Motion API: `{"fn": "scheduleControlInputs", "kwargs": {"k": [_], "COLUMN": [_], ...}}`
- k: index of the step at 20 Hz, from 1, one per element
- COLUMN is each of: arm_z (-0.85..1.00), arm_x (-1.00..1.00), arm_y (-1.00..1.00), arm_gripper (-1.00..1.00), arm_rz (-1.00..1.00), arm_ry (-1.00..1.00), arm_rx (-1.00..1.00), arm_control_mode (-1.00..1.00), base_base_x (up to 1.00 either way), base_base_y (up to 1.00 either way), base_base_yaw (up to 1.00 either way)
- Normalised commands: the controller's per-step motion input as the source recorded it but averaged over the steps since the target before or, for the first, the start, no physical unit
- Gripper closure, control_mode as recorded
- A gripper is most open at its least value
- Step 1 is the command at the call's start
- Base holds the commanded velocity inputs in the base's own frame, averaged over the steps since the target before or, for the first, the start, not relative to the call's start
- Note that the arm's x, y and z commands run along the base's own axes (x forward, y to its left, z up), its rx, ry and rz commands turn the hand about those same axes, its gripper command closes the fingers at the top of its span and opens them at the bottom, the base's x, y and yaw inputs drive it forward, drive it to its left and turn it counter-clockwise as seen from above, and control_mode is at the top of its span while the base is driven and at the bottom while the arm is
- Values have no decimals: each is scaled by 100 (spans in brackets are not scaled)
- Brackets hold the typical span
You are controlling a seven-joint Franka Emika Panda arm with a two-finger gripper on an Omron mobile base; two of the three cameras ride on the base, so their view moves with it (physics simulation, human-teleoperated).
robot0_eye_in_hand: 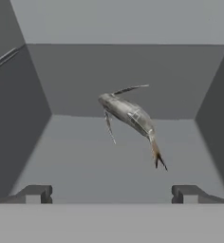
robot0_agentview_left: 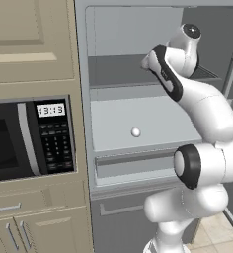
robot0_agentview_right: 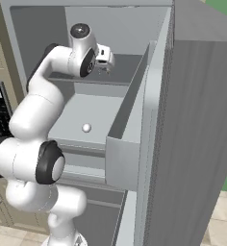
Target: Pick fish from the fridge and place it on the plate on the counter.
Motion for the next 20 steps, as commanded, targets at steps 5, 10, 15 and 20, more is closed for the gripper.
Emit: {"fn": "scheduleControlInputs", "kwargs": {"k": [5,10,15,20], "arm_z": [0,0,0,0], "arm_x": [42,39,31,26], "arm_y": [0,0,-1,0], "arm_gripper": [-100,-100,-100,-100], "arm_rz": [0,0,0,0], "arm_ry": [2,7,8,11], "arm_rx": [0,0,0,1], "arm_control_mode": [-100,-100,-100,-100], "base_base_x": [0,0,0,0], "base_base_y": [0,0,0,0], "base_base_yaw": [0,0,0,0]}}
